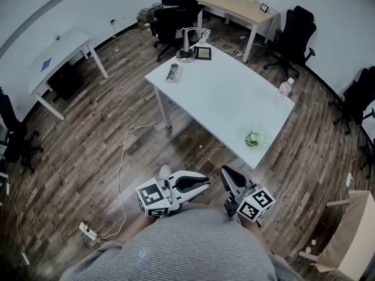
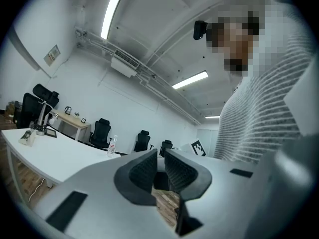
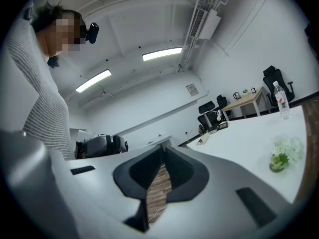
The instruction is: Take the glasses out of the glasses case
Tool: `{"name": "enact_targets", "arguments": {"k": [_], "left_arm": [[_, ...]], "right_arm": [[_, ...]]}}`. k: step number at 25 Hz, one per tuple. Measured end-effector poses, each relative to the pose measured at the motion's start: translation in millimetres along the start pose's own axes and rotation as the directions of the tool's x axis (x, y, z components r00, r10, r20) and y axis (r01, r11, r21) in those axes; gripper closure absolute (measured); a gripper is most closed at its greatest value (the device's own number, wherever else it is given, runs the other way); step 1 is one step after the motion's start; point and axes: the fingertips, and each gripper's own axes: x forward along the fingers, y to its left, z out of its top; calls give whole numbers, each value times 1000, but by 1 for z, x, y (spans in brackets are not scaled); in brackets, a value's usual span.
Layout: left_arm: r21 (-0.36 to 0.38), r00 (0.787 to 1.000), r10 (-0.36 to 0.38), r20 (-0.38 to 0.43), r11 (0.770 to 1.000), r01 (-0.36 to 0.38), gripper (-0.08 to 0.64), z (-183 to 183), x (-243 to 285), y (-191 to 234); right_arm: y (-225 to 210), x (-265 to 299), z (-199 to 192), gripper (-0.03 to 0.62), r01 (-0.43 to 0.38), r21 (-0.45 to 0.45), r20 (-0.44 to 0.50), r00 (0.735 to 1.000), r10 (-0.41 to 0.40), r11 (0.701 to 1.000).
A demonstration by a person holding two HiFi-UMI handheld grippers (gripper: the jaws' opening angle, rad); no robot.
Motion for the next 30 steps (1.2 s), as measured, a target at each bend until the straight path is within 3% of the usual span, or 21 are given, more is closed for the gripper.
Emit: {"name": "enact_targets", "arguments": {"k": [6,11,15,22,30], "left_arm": [[1,998,43,49,999,-44,505,19,-24,57],[-19,995,53,80,998,-51,505,38,-49,135],[-30,997,24,75,999,-22,505,61,-73,207],[-15,997,-75,18,997,75,505,111,-95,310],[-35,996,-46,83,998,49,491,145,-126,413]], "right_arm": [[-16,49,3,575,6,-8,-14,1000,-6,1000],[-37,124,10,575,15,-6,-8,1000,-15,1000],[-49,202,22,574,20,-11,13,1000,-20,1000],[-81,308,54,574,112,2,46,993,-112,994],[-105,383,55,574,188,22,28,982,-189,982]]}}
